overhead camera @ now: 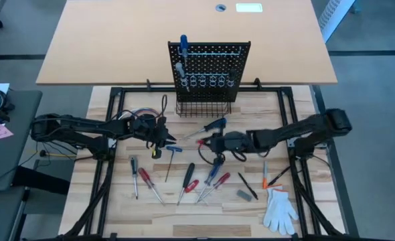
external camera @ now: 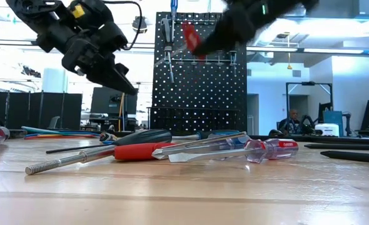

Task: Hang tools onto peg board
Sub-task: Hang the top red t handle screwdriver on the black peg board

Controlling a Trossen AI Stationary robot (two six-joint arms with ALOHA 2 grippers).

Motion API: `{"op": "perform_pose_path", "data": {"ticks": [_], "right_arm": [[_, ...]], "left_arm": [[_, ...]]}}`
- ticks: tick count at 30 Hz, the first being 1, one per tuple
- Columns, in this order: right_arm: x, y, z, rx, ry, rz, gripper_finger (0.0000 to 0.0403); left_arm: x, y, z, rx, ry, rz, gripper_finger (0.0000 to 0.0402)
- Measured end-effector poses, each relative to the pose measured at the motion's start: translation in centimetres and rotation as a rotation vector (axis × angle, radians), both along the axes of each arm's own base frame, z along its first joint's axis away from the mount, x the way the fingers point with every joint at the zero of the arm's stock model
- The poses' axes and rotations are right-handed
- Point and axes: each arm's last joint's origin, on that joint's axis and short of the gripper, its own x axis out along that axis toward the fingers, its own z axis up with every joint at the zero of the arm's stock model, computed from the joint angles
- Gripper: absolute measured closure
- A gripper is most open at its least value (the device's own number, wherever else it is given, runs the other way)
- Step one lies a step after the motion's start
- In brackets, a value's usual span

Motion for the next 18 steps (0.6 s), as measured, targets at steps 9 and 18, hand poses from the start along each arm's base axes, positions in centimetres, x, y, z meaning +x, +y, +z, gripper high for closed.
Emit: {"op": "perform_pose_path", "data": {"ticks": [9,18], "right_arm": [[-1.1,-5.4,13.3,0.062,0.237,-0.3,0.0355],[-2.7,-11.2,18.5,0.084,0.315,-0.49,0.0355]], "left_arm": [[-0.1,0.0,-0.2,-0.007,0.025,0.001,0.0316],[-0.1,0.0,-0.2,-0.024,0.029,0.008,0.0318]]}}
